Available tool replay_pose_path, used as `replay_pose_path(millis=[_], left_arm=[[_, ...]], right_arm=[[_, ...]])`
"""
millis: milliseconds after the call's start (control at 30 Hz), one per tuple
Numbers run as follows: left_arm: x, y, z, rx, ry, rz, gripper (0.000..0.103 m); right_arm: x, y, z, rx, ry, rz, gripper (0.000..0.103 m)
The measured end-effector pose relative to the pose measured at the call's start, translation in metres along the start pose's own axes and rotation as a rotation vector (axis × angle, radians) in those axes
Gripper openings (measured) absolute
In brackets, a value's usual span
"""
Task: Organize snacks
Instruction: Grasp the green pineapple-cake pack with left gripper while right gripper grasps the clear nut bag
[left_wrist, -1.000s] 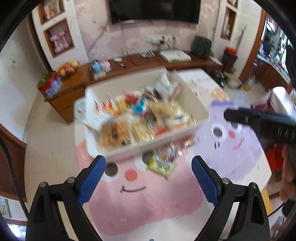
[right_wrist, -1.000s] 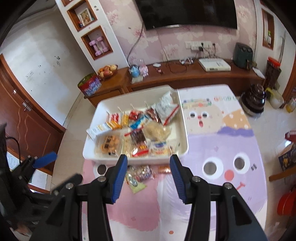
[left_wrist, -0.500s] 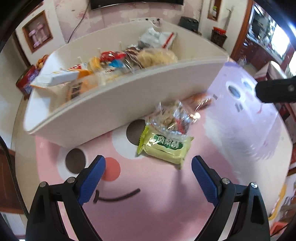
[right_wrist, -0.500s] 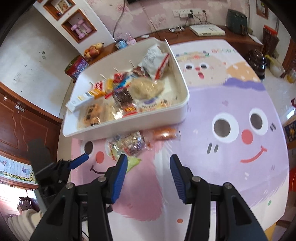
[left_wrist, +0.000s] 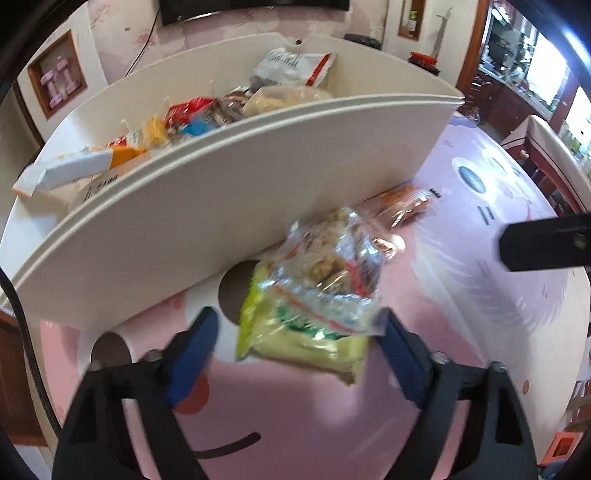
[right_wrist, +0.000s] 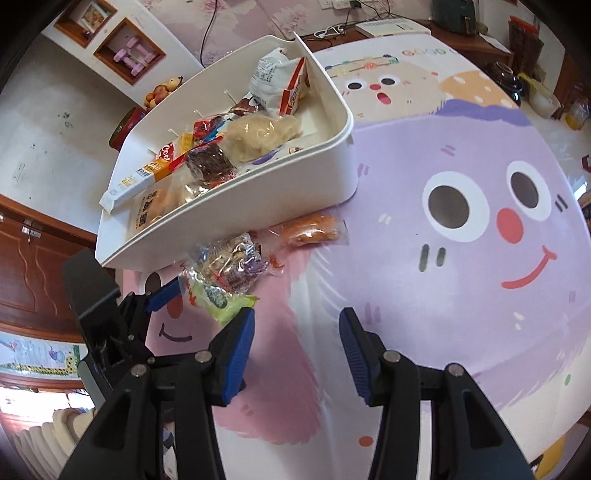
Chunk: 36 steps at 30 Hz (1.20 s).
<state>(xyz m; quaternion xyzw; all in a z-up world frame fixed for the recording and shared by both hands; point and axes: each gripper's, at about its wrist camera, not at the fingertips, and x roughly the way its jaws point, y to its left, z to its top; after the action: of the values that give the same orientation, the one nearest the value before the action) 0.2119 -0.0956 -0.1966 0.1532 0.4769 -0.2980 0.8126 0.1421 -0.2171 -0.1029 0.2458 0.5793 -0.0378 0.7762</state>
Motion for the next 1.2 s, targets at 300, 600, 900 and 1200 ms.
replay_pose_path(millis=[300,600,900,1200], left_arm=[[-0.007,0.000,-0.008,-0.017,-0.009,0.007,0.054],[-0.021,0.019,-0.024,-0.093,0.011,0.043,0.054],[-0.029,0.023,-0.039,-0.146,0.026,0.058,0.054],[-0.034,0.026,-0.042,-0.171,0.067,0.047,0.053]], right_arm=[[0.036,0.016,0.016,0.015,0.034,0.076,0.048],[0.071,0.038,0.022,0.007,0.067,0.085,0.051],[0.076,0.060,0.022,-0.053,-0.003,0.024,0.060],[0.065,0.074,-0.001,-0.172,0.017,0.045,0.032]])
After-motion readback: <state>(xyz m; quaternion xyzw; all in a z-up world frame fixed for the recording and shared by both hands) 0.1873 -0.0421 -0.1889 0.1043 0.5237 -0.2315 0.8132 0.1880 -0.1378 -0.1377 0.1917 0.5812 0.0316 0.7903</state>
